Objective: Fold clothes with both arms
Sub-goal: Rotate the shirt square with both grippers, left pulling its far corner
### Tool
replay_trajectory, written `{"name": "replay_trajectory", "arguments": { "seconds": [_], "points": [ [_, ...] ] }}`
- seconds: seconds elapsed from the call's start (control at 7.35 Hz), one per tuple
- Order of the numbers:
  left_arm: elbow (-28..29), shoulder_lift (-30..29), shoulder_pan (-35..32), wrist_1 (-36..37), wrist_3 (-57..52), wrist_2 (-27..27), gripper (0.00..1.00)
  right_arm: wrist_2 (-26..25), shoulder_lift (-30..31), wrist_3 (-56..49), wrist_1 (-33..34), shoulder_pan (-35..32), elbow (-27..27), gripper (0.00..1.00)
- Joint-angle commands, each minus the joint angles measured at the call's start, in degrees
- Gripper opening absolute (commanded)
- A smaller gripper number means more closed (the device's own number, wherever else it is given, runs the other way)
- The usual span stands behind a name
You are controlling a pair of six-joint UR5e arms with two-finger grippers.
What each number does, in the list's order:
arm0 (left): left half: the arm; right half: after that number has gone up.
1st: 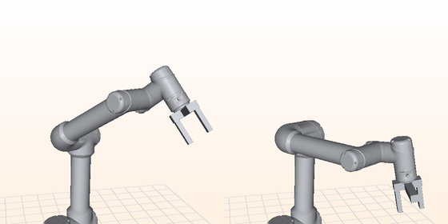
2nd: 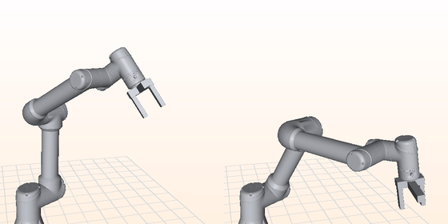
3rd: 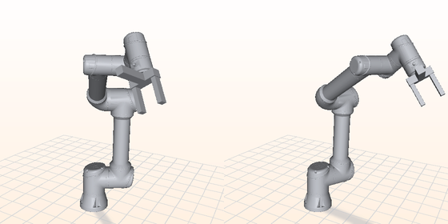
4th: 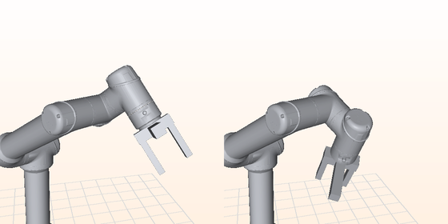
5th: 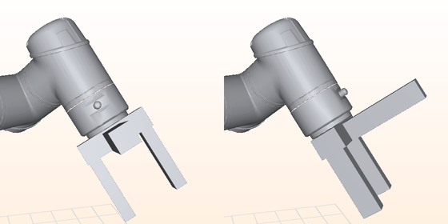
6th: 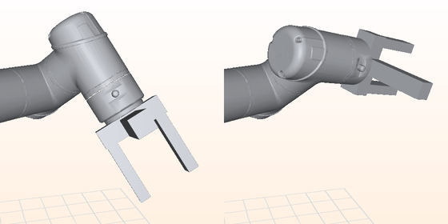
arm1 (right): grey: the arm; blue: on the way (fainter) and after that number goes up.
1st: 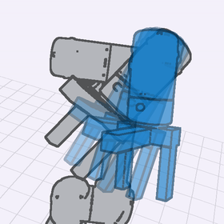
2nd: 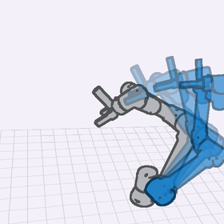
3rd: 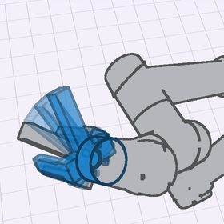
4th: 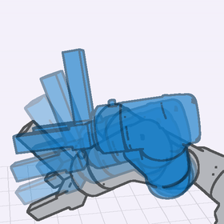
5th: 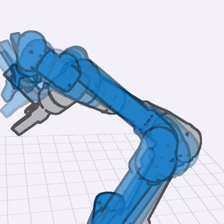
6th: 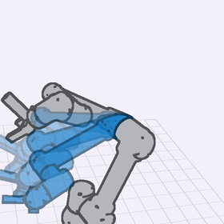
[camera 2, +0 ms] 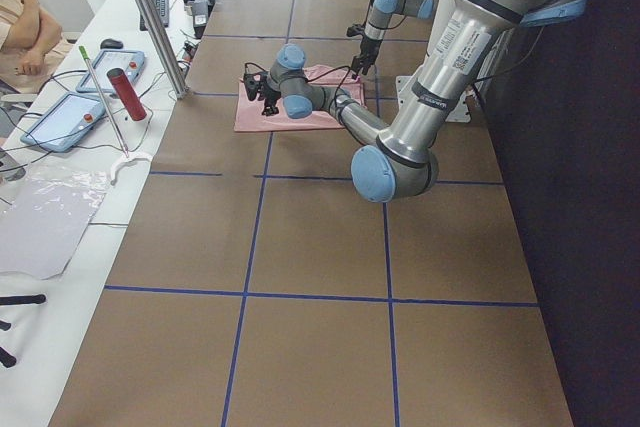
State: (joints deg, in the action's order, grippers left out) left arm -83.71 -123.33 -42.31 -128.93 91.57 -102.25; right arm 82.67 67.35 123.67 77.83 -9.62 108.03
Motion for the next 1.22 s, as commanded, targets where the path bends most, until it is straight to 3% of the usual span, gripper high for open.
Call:
{"name": "replay_trajectory", "arguments": {
  "seconds": [0.0, 0.41, 0.54, 0.68, 0.82, 1.09],
  "points": [
    [0.04, 0.02, 0.12, 0.0, 0.01, 0.04, 0.6, -0.14, -0.38, 0.43, 1.7, -0.22, -0.98, 0.69],
    [0.04, -0.15, 0.21, 0.0, 0.1, -0.05, 0.6, -0.05, -0.11, 0.43, 1.89, -0.48, -1.06, 0.58],
    [0.04, -0.15, 0.21, 0.0, 0.1, 0.04, 0.6, -0.05, -0.03, 0.43, 1.89, -0.48, -1.06, 0.43],
    [0.04, -0.07, 0.21, 0.0, 0.1, -0.05, 0.6, -0.05, -0.11, 0.43, 1.89, -0.48, -0.98, 0.12],
    [0.04, -0.15, 0.21, 0.09, 0.1, -0.05, 0.6, -0.05, -0.2, 0.34, 1.89, -0.48, -0.8, 0.0],
    [0.04, -0.15, 0.21, 0.17, 0.1, 0.04, 0.6, 0.03, -0.03, 0.34, 1.89, -0.4, -0.8, 0.0]
  ]
}}
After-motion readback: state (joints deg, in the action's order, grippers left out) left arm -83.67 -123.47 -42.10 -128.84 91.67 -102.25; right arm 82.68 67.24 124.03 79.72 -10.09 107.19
